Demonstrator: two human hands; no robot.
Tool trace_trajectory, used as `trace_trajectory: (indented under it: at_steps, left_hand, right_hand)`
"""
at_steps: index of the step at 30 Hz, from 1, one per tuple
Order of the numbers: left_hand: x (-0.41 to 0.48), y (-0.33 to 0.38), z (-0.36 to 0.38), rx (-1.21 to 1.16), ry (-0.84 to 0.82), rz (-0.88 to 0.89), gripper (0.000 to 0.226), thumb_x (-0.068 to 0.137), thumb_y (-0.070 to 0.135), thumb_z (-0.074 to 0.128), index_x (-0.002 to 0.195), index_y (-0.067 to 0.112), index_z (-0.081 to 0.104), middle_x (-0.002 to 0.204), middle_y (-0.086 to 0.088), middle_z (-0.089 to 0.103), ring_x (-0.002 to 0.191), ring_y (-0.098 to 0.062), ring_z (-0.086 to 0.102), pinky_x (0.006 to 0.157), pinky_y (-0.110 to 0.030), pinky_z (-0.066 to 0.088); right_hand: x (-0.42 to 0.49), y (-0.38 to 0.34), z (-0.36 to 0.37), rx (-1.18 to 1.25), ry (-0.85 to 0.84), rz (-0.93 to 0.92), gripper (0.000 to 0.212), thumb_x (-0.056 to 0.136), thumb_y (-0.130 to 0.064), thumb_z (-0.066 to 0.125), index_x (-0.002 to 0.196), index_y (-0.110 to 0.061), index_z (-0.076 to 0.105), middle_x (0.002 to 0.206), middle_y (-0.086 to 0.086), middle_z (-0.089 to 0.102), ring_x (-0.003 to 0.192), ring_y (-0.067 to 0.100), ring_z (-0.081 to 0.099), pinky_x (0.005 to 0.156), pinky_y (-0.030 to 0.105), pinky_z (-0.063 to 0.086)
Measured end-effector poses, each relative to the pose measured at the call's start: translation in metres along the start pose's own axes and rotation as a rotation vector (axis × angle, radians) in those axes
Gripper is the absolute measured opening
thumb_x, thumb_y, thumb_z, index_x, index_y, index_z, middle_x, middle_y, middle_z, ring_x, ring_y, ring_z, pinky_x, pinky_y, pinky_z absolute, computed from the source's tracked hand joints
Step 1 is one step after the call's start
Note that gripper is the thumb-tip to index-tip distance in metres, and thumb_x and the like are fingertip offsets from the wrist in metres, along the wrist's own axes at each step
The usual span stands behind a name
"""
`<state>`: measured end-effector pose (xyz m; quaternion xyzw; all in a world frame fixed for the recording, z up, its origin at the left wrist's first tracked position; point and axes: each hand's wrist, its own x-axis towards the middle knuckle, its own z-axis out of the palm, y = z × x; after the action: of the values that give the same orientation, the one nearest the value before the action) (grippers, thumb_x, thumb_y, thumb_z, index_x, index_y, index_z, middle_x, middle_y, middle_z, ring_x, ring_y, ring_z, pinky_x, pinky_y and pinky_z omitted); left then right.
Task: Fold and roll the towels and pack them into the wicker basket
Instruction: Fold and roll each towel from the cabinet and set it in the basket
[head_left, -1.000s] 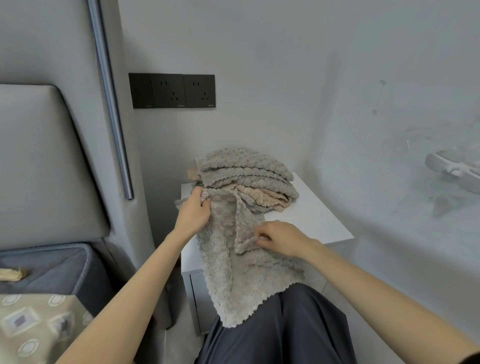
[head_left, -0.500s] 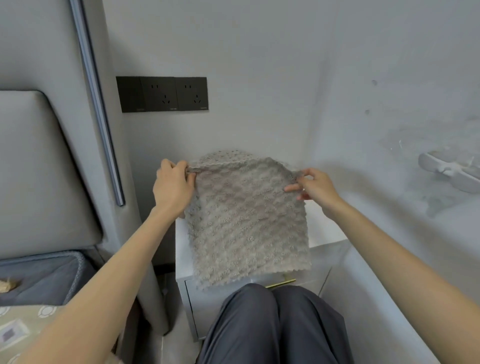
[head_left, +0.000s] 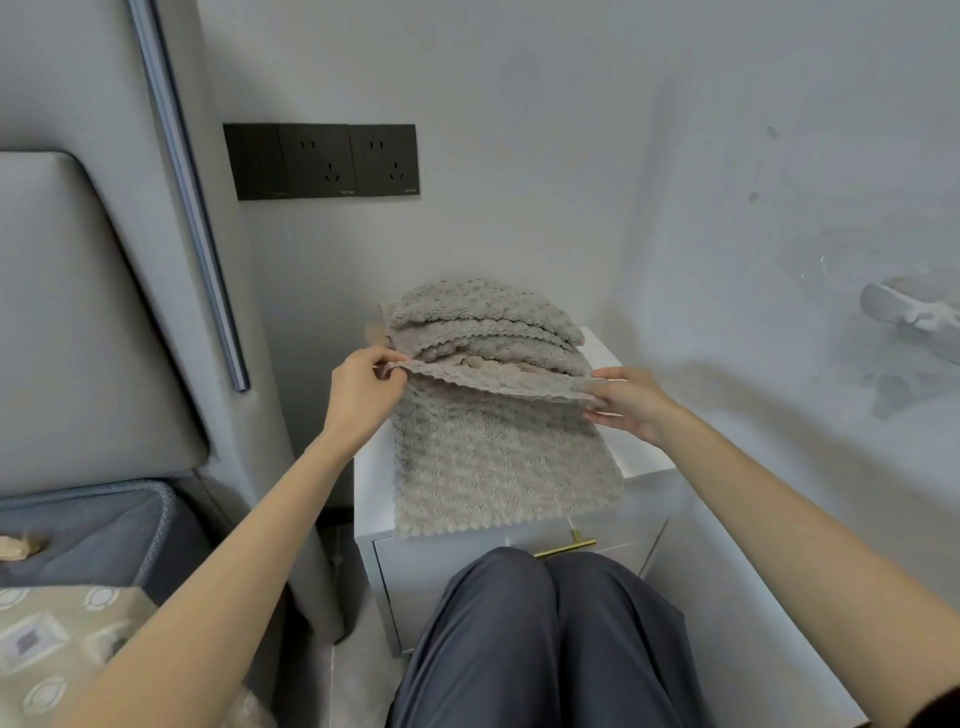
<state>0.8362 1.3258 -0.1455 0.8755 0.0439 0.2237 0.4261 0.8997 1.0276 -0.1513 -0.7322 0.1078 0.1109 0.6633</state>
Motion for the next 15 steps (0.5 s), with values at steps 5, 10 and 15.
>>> trace_trajectory:
  at_steps: [5, 10, 15]
  left_hand:
    - [-0.035, -0.018, -0.004, 0.026, -0.079, 0.057, 0.026, 0.083, 0.005, 0.061, 0.08, 0.03, 0.069, 0.082, 0.017, 0.062, 0.074, 0.003, 0.054, 0.061, -0.004, 0.039]
    - [-0.067, -0.034, 0.0, 0.018, -0.182, 0.052, 0.032, 0.077, 0.001, 0.065, 0.07, 0.032, 0.07, 0.081, 0.012, 0.068, 0.076, -0.002, 0.058, 0.065, -0.005, 0.042]
    - [-0.086, -0.043, 0.005, 0.046, -0.304, 0.025, 0.034, 0.072, -0.001, 0.064, 0.07, 0.032, 0.071, 0.085, 0.014, 0.068, 0.082, 0.002, 0.059, 0.069, -0.007, 0.044]
  right_hand:
    - [-0.011, 0.023, -0.006, -0.063, -0.021, 0.027, 0.025, 0.091, 0.006, 0.055, 0.111, -0.007, 0.05, 0.073, 0.009, 0.046, 0.054, 0.014, 0.042, 0.056, 0.027, 0.058]
    - [-0.029, 0.042, -0.014, -0.213, -0.09, 0.011, 0.028, 0.091, 0.005, 0.056, 0.116, -0.006, 0.05, 0.1, 0.017, 0.05, 0.066, 0.021, 0.051, 0.058, 0.026, 0.058]
    - [-0.035, 0.063, -0.02, -0.492, -0.065, -0.116, 0.034, 0.087, 0.007, 0.051, 0.115, -0.011, 0.056, 0.127, 0.011, 0.046, 0.12, 0.023, 0.045, 0.075, 0.028, 0.045]
